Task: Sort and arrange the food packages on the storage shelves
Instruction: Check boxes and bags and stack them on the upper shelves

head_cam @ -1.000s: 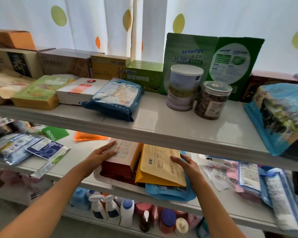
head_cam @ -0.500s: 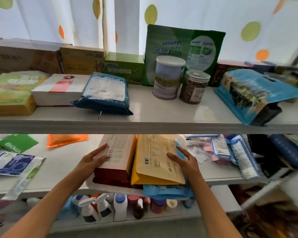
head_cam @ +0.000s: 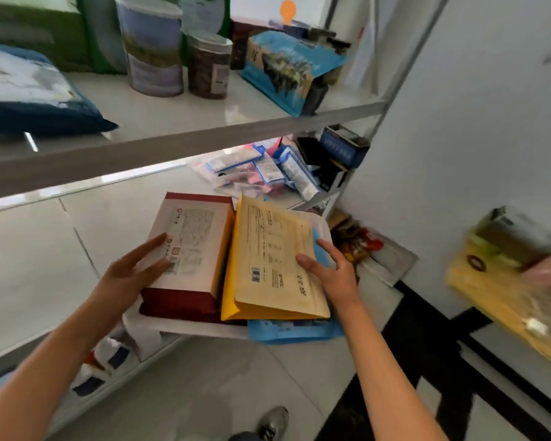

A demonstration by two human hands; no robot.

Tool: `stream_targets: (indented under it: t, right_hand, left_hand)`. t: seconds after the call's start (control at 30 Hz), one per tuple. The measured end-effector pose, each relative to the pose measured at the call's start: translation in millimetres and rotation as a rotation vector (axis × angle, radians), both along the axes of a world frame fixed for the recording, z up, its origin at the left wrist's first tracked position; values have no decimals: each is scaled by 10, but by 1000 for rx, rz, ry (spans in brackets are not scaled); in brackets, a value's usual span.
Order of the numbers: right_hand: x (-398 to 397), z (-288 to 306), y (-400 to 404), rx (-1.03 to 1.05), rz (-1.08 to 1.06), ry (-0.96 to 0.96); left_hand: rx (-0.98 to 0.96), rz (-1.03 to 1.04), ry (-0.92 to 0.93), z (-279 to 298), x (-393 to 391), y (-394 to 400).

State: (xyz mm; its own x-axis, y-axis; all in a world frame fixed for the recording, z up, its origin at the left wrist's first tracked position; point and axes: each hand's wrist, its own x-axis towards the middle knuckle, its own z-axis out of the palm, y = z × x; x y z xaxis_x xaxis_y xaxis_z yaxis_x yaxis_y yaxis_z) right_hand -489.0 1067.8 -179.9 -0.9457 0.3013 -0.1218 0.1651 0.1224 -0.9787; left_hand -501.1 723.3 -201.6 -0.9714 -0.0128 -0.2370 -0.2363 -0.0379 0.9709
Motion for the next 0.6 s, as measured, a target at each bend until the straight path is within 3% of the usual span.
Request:
stream_targets:
  t: [0.3, 0.6]
  right_hand:
    - [899, -235, 937, 20, -233, -104]
    - [1042, -1418, 1923, -2, -324, -272]
  left_hand:
    - [33, -227, -113, -293, 151, 1110]
    - [-2, -305, -249, -1422, 67, 2168]
